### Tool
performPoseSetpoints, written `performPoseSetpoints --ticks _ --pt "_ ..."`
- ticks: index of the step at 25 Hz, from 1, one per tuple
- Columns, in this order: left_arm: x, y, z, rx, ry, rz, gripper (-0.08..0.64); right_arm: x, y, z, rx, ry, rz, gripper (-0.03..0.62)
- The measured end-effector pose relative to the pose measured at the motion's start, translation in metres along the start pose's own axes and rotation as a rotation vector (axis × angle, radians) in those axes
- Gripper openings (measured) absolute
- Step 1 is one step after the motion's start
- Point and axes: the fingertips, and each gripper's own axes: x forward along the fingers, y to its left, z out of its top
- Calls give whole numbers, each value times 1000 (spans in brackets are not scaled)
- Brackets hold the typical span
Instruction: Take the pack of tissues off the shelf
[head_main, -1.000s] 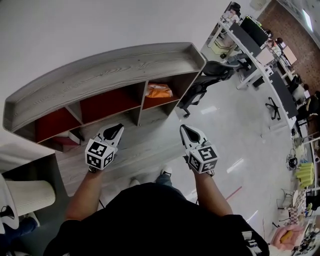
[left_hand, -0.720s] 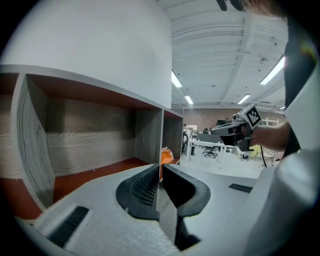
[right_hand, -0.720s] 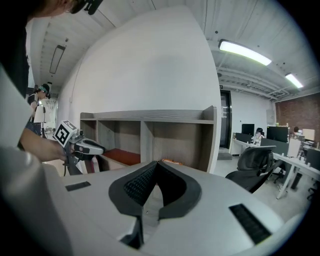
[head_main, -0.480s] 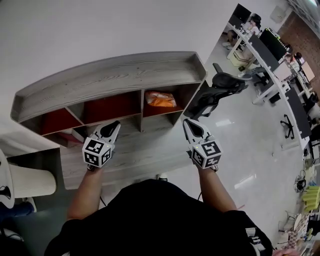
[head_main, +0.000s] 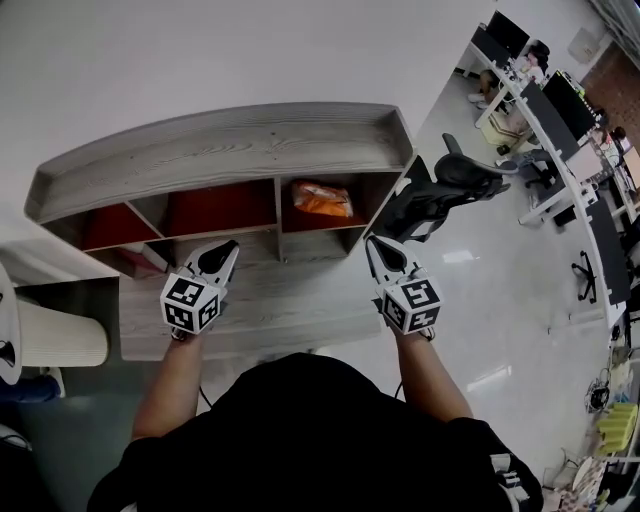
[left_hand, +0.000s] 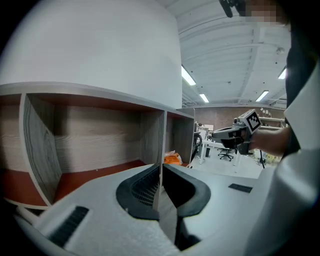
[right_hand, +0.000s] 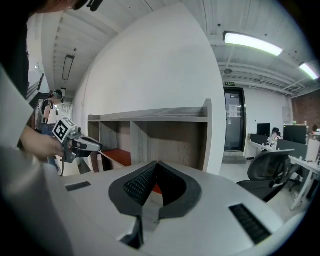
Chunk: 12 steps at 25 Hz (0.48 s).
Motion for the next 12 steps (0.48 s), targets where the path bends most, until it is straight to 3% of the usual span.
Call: performPoseSetpoints --ticks 12 --pt "-8 6 -5 -25 -5 52 32 24 -4 -3 -29 36 36 9"
